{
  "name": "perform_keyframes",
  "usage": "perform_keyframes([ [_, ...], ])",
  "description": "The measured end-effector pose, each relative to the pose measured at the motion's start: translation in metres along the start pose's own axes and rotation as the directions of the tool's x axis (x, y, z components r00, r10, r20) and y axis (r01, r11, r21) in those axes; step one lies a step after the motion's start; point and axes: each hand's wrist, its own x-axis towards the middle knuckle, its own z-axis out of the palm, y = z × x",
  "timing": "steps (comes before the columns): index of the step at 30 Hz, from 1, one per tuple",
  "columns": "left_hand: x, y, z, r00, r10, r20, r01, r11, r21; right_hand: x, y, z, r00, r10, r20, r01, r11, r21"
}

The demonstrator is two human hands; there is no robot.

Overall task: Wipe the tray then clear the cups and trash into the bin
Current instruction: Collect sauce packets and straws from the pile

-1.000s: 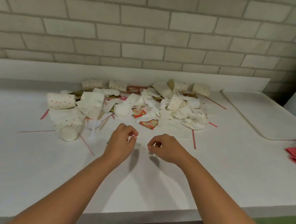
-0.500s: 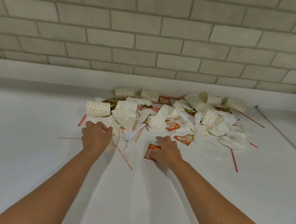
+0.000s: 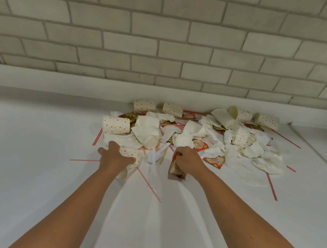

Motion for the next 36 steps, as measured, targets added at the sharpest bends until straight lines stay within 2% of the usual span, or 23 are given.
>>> perform_keyframes([
  [3,0.003,-0.003,-0.004,1.000,0.006,0.026,-0.005,0.999,-0.045,0.007,-0.013,0.002,0.997,-0.016,-0.079,0.035,0.968,0.247],
  [5,0.004,-0.005,-0.005,0.999,0.026,0.035,-0.024,0.998,-0.063,0.013,-0.018,0.009,0.997,0.026,-0.078,0.001,0.945,0.328],
  [7,0.004,-0.006,-0.006,0.998,0.042,0.036,-0.039,0.997,-0.070,0.019,-0.021,0.018,0.999,0.020,-0.041,-0.008,0.964,0.264],
  [11,0.003,-0.005,-0.009,0.998,0.051,0.037,-0.048,0.995,-0.082,0.028,-0.024,0.027,0.994,-0.032,0.108,0.033,0.999,-0.012],
  [16,0.003,-0.008,-0.012,0.997,0.046,0.059,-0.041,0.995,-0.085,0.036,-0.022,0.033,0.980,-0.009,0.198,0.014,1.000,-0.027],
  [21,0.000,-0.008,-0.013,0.997,0.055,0.062,-0.048,0.993,-0.104,0.035,-0.020,0.030,0.987,0.016,0.161,-0.020,0.999,0.026],
  [26,-0.004,-0.005,-0.013,0.997,0.053,0.056,-0.047,0.994,-0.094,0.031,-0.015,0.027,0.995,0.009,0.099,-0.006,1.000,-0.031],
  [36,-0.018,0.001,-0.018,0.976,0.200,0.082,-0.202,0.979,0.019,0.016,-0.006,0.026,0.997,0.037,0.067,-0.027,0.990,-0.140],
])
